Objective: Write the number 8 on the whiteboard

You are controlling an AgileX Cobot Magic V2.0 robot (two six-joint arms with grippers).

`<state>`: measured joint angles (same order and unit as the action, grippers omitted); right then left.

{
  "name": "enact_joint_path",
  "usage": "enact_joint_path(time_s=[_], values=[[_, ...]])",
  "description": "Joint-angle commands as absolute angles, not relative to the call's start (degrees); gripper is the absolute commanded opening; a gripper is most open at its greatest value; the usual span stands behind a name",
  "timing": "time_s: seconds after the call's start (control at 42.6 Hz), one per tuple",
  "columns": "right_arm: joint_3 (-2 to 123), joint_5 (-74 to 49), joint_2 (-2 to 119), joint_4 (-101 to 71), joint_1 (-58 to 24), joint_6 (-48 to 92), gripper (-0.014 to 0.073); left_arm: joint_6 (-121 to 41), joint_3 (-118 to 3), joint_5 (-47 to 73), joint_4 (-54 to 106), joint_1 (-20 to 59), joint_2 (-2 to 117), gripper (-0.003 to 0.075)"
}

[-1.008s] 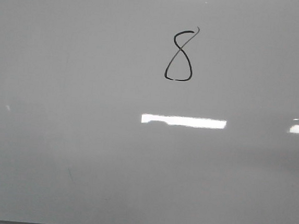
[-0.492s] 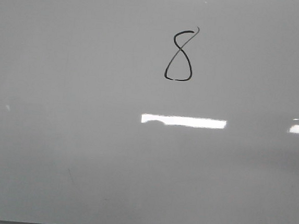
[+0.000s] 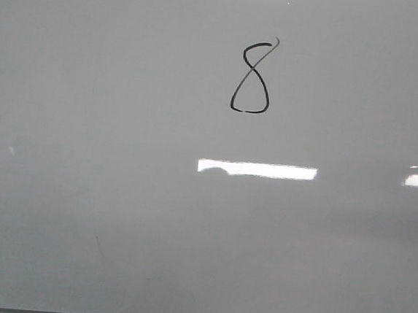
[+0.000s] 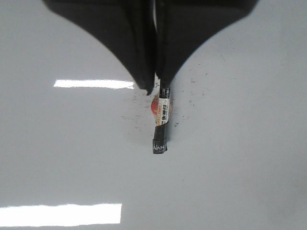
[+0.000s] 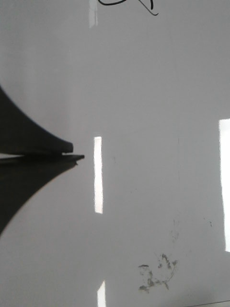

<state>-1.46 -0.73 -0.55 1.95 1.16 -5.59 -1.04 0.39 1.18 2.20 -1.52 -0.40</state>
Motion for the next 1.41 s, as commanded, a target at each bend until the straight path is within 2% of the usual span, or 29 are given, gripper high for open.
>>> enact_joint_path(time_s=[0.0,0.211,1.384], values=[[-1.37,3.68,-1.68,3.03,1.26,-5.78,-0.0069,-0.93,1.13,-3.56,2.76,-1.06,-1.13,-0.0021],[-1.37,4.11,-1.68,3.41,-0.87,-5.77,-0.0069,-0.93,1.13,-3.56,2.76,-1.06,-1.13,-0.0021],[-1.37,6.24,-1.63,3.41,-0.83,-5.77,-0.0069,-0.93,1.13,-3.56,2.76,-1.06,-1.13,-0.0021]])
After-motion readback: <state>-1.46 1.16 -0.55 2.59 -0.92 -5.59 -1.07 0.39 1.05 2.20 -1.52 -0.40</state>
